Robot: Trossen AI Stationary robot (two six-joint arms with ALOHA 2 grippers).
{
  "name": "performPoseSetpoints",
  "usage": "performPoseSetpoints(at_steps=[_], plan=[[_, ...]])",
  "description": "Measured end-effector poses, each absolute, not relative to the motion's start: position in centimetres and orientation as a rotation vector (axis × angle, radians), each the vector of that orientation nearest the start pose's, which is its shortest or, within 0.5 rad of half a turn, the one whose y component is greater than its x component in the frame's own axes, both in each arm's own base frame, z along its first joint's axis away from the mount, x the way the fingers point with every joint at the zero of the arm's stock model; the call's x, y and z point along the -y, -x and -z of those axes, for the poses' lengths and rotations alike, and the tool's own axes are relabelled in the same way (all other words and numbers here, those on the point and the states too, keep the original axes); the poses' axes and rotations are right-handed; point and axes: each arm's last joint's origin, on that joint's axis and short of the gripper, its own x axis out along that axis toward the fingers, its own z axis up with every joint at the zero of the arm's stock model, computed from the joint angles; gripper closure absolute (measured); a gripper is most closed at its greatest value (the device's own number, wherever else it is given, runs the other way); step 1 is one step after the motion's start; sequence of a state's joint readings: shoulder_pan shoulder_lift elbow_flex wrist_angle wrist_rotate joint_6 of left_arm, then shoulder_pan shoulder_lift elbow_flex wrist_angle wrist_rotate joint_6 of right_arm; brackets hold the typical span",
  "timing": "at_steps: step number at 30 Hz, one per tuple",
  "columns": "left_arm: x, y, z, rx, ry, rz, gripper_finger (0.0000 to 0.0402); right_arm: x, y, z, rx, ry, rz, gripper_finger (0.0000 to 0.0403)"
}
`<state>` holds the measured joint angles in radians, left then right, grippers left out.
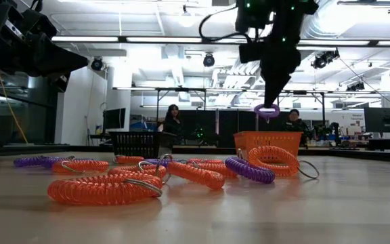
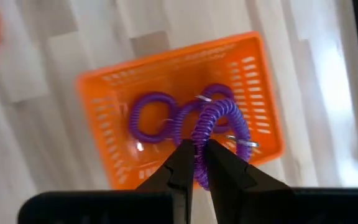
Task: Sort spring keychains into baskets
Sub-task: Put the violet spring keychain into the orange basket
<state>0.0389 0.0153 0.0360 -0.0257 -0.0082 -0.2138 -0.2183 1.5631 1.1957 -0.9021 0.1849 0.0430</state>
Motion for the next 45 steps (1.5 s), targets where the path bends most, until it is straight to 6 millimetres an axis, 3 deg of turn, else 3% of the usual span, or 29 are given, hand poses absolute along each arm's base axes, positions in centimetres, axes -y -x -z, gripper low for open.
performPoseSetpoints(at_steps=[9,16,24,37,45], plan=[[-0.4,-9.6,-17.2,0.0,0.214,-0.048,0.0401,8.7,-28.6,-24.1,-1.295,0.007,0.358,0.0374],[-0.4,-9.6,-17.2,0.0,0.214,-0.048,0.0401,9.2,-30.0,-21.5,-1.359,-0.004,0.319,0.0365],[-0.4,-9.6,-17.2,0.0,0.214,-0.047,0.0401,10.0,-30.5,-19.8,-1.389,-0.076,0.338,0.0366],[-0.4,-9.6,-17.2,0.0,0.214,-0.048,0.0401,10.1,-30.4,-19.8,-1.386,-0.1,0.361,0.0323],[-0.4,-9.6,-17.2,0.0,0.214,-0.048,0.0401,8.4,-30.7,-20.4,-1.349,-0.153,0.402,0.0305]])
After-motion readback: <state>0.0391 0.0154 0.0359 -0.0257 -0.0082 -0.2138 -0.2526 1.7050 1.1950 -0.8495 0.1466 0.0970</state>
